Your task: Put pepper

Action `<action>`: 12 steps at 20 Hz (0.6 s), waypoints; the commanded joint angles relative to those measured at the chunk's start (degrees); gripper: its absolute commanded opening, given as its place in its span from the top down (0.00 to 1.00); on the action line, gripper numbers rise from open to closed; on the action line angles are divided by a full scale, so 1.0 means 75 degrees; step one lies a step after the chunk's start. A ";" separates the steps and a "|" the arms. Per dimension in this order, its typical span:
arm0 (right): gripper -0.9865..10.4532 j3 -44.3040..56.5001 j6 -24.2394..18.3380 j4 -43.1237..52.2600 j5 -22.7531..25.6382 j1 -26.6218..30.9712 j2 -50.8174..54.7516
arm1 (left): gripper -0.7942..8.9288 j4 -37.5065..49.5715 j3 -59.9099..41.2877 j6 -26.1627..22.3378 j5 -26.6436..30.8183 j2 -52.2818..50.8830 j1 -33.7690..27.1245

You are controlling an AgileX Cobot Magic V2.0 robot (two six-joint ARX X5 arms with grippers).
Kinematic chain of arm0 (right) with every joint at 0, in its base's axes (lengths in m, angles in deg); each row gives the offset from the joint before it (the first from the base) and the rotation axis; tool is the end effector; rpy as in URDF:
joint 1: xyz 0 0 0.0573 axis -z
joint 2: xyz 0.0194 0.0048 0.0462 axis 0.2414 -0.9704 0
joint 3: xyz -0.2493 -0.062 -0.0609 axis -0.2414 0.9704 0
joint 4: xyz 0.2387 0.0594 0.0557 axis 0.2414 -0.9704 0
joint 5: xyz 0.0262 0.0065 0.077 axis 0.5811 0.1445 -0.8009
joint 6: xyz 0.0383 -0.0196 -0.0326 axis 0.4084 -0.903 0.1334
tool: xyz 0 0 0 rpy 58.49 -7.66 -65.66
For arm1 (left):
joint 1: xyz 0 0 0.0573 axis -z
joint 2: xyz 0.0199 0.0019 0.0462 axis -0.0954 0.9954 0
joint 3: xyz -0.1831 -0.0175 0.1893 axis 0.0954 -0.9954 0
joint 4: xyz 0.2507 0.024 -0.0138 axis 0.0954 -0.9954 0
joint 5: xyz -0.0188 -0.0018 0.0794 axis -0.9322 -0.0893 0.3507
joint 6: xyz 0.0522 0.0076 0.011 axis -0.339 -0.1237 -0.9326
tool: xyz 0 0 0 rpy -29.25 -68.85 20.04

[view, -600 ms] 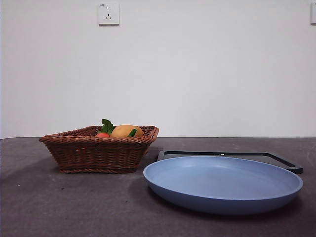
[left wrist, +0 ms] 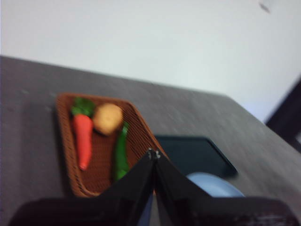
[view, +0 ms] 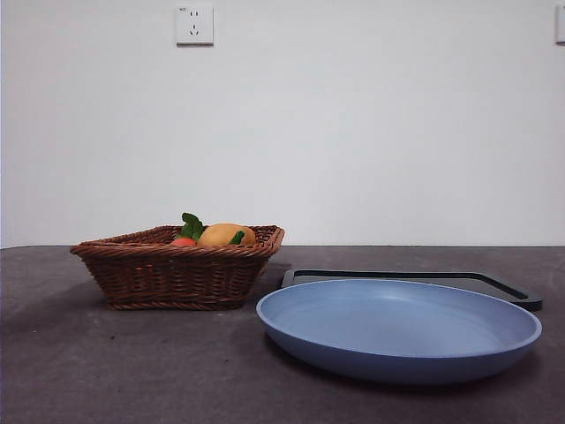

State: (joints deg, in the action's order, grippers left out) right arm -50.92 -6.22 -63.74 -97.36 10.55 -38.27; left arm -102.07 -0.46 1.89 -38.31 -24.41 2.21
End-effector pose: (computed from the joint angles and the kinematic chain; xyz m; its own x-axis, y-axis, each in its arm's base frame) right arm 0.0996 0.0160 0.2995 0.8870 0.3994 -0.2320 -0.3062 0.8845 0.3521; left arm 0.1016 -0.0100 0.2757 0.8579 -0.4981 -0.1259 0.4234 0.8243 -0.3759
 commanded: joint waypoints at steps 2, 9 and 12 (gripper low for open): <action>0.91 -0.1367 -0.1559 -0.1728 -0.0277 -0.0082 -0.0956 | 0.91 -0.0772 0.0723 -0.1052 -0.0664 0.0688 -0.0015; 0.91 -0.2614 -0.2853 -0.3937 -0.0318 -0.0239 -0.2060 | 0.91 -0.3080 0.1988 -0.2565 -0.1230 0.1693 0.0026; 0.91 -0.2655 -0.3092 -0.4453 -0.0309 -0.0271 -0.2323 | 0.91 -0.3844 0.2401 -0.2920 -0.1209 0.1985 0.0108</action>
State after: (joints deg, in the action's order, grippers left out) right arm -69.89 -27.75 -97.66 -99.61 8.67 -55.43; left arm -131.18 16.66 -17.63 -46.99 -9.66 2.93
